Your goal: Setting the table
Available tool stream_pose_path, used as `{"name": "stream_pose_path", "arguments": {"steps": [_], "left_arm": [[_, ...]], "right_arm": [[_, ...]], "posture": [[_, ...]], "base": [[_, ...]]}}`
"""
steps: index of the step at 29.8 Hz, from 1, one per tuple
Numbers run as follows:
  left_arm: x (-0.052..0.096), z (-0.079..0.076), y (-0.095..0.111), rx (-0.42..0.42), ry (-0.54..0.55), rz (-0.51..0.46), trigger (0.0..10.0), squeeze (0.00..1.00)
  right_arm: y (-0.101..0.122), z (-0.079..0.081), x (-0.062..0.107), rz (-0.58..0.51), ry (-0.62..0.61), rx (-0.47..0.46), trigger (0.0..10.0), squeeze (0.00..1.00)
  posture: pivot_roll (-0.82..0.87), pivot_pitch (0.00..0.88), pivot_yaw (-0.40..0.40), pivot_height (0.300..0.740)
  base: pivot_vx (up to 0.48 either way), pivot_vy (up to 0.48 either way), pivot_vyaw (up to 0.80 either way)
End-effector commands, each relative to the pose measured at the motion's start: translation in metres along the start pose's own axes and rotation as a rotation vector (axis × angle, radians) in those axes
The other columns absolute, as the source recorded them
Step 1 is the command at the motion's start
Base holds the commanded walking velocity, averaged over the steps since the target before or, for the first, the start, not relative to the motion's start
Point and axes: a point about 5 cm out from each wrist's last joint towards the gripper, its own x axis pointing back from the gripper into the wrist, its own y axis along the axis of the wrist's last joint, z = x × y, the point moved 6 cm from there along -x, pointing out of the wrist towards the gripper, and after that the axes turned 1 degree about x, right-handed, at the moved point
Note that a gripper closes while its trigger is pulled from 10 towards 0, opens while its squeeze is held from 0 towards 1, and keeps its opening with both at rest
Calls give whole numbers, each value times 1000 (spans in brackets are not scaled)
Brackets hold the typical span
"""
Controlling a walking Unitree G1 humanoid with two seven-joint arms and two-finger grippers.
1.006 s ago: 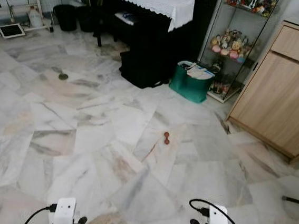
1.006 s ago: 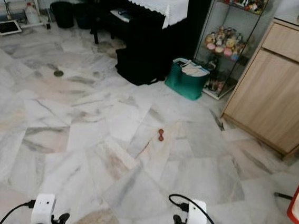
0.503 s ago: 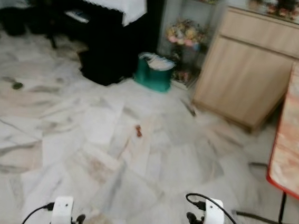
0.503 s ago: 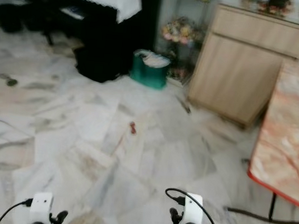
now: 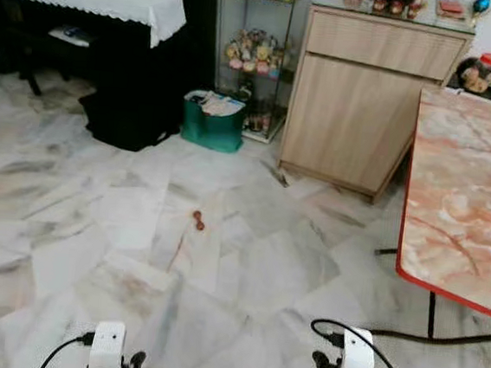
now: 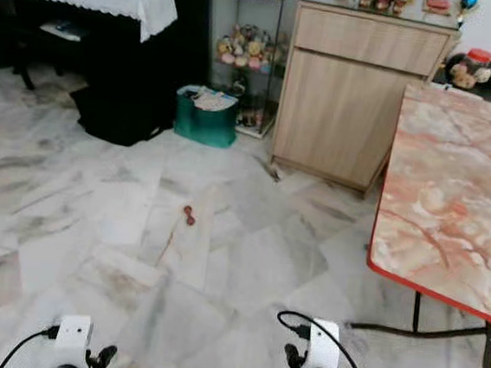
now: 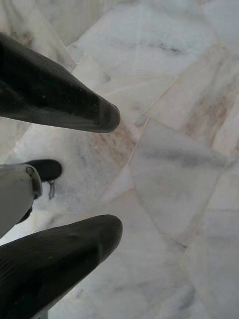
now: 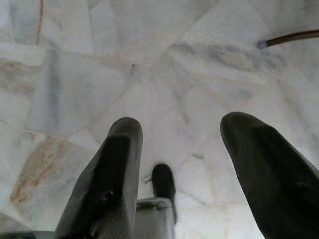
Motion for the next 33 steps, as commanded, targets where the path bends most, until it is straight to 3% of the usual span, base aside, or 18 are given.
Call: {"name": "stream_pose_path", "arguments": {"steps": [1,18,27,33], "left_arm": [[0,-2,-3,-3,-5,12,10000,0],[0,-7,-2,-2,-23,8,10000,0],[0,-8,-3,-2,-25,9,10000,0],[0,-8,-3,-3,-25,9,10000,0]], "right_arm": [[0,-2,0,1,-6,-6,10000,0],[2,-4,1,-18,-17,-31,10000,0],[0,-3,1,-13,-10,-28,10000,0],[1,-4,1,-21,-16,-38,10000,0]], "posture": [[20,0,9,740],[12,0,10,731],[12,0,10,731],[10,0,9,731]], "base": [[0,-480,-531],[0,-480,-31],[0,-480,-574],[0,-480,0]]}}
